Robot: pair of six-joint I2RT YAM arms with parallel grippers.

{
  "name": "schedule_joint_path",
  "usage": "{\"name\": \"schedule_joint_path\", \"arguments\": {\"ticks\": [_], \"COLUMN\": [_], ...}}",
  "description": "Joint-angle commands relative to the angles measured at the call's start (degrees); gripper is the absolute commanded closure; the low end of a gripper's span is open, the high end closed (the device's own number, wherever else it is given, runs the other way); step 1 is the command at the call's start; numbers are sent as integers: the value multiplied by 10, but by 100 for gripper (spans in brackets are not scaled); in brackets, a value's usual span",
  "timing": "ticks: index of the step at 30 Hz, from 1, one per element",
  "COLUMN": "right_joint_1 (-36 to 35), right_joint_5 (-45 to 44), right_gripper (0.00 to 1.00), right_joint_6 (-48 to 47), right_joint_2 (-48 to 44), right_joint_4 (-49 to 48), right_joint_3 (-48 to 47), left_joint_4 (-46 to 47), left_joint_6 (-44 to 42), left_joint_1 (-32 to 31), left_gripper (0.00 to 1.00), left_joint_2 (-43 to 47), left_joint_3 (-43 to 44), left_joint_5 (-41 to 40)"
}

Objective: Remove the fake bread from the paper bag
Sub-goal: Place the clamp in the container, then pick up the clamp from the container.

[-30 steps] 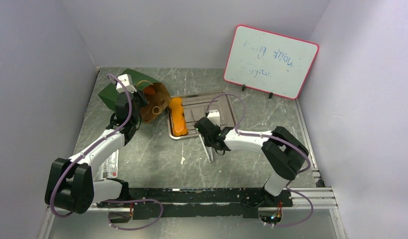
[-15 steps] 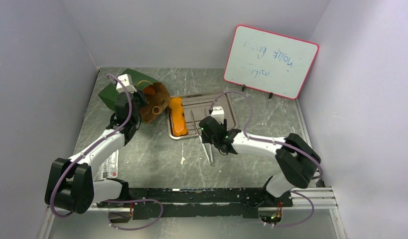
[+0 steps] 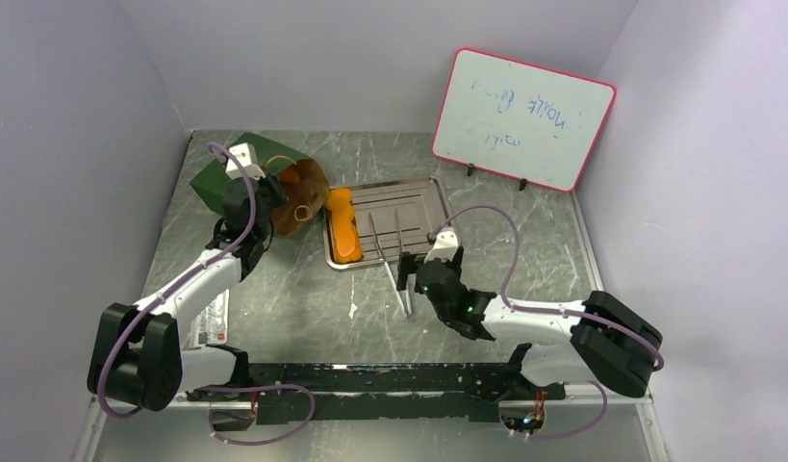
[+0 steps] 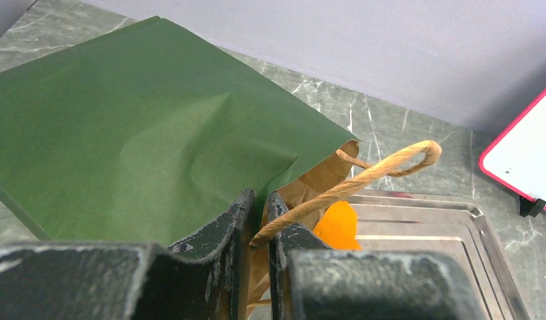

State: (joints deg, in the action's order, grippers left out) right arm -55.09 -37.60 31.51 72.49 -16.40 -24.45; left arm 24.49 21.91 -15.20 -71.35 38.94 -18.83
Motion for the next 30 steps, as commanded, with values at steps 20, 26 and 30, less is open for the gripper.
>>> {"name": "schedule_joint_path", "arguments": {"ticks": [20, 26, 30], "right_joint_1": [-24, -37, -57], "right_joint_5": [-39, -66, -71], "right_gripper": [0, 0, 0], "right_joint_6": [-12, -42, -61], "right_joint_2": [-51, 34, 81], "right_joint_4": [-150, -113, -139], "right_joint_3": [45, 19, 19], "left_joint_4": [3, 6, 10], "left_joint_6": [-37, -34, -35], "left_joint_1": [4, 4, 4], "left_gripper": [93, 93, 93], "left_joint_2": [5, 3, 4], "left_joint_3": [20, 19, 16], "left_joint_5": [-7, -4, -5]}}
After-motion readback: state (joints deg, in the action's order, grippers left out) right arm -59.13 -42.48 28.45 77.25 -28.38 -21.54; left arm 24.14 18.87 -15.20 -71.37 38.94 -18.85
